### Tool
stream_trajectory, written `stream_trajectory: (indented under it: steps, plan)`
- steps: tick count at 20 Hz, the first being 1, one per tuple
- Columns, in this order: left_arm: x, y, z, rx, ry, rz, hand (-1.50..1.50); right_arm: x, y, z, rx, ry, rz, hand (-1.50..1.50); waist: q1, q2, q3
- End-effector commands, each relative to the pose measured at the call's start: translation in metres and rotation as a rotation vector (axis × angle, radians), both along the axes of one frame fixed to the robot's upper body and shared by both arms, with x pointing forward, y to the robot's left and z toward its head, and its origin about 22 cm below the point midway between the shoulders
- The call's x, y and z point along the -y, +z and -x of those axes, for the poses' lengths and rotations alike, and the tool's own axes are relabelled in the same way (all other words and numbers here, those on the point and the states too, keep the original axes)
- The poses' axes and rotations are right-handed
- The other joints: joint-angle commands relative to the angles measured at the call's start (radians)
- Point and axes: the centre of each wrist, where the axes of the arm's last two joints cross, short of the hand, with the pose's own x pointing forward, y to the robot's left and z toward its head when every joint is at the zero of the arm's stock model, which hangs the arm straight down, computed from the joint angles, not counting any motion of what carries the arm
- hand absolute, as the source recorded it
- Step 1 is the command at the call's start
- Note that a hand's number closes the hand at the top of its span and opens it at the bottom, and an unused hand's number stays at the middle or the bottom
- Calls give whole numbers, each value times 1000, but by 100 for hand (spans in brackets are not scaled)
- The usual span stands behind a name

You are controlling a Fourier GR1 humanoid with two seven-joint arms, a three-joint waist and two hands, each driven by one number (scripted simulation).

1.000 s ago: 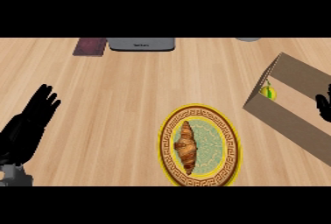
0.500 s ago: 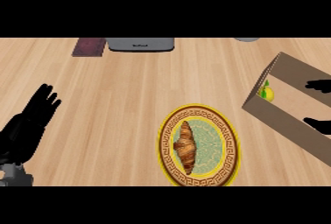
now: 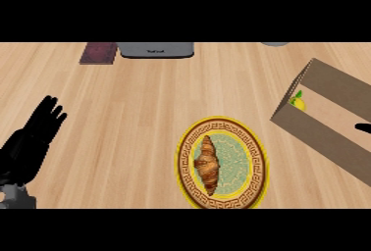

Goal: Pick the lemon from the plate and place it in the cardboard box

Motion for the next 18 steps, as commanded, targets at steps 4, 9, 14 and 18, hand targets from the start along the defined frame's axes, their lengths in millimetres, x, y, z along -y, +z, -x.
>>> stream_trajectory:
  steps: [4,9,14,18]
  plan:
    - [4,10,-5,-11,-3,9,0,70,34,30,43,-67,-158,-150,4,1,0]
    - [12,5,18,10,-23,3,0,122,40,56,64,-76,-241,-150,14,2,1]
    - [-9,-6,-15,-7,-20,7,0,153,45,84,69,-10,-224,-150,6,6,1]
    - [16,-2,-3,4,-28,-6,0,160,37,76,57,-32,-204,-150,27,9,3]
